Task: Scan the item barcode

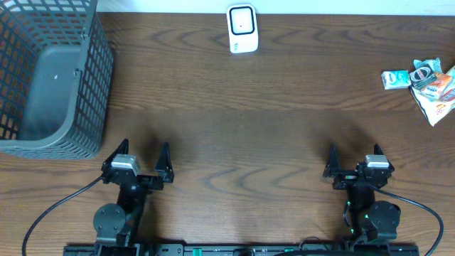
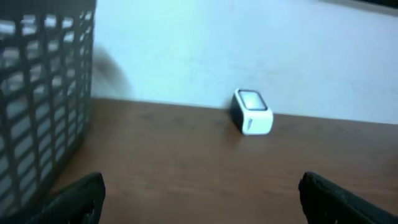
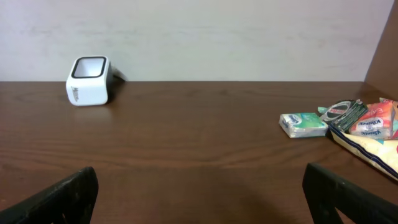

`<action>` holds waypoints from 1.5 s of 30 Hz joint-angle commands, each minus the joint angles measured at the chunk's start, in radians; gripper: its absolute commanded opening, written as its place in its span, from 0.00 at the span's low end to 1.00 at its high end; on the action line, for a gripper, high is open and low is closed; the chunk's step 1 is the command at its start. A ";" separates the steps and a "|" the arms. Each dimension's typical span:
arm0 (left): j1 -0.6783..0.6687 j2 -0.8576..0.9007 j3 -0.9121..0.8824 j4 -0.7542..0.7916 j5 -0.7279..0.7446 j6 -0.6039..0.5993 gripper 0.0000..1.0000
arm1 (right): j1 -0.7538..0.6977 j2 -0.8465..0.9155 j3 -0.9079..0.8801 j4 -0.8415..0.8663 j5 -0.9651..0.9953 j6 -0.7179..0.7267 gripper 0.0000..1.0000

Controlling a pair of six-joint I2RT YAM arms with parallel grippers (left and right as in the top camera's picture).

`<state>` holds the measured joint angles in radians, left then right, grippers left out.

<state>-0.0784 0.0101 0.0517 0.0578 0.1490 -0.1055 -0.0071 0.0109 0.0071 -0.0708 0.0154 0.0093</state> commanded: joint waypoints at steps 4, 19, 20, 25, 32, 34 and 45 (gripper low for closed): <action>0.006 -0.009 -0.048 0.047 0.052 0.076 0.98 | -0.003 -0.005 -0.002 -0.004 -0.003 -0.014 0.99; 0.006 -0.009 -0.048 -0.113 0.061 0.132 0.98 | -0.003 -0.004 -0.002 -0.004 -0.003 -0.014 0.99; 0.006 -0.009 -0.048 -0.113 0.062 0.132 0.97 | -0.003 -0.005 -0.002 -0.004 -0.003 -0.014 0.99; 0.006 -0.009 -0.048 -0.114 0.061 0.135 0.98 | -0.003 -0.004 -0.002 -0.004 -0.003 -0.014 0.99; 0.006 -0.009 -0.048 -0.116 0.045 0.116 0.97 | -0.003 -0.004 -0.002 -0.004 -0.003 -0.014 0.99; 0.006 -0.009 -0.048 -0.119 0.021 0.085 0.98 | -0.003 -0.004 -0.002 -0.004 -0.003 -0.014 0.99; 0.006 -0.009 -0.048 -0.117 0.023 0.086 0.97 | -0.003 -0.004 -0.002 -0.004 -0.003 -0.014 0.99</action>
<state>-0.0784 0.0105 0.0154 -0.0147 0.1589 -0.0036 -0.0071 0.0113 0.0071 -0.0704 0.0151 0.0093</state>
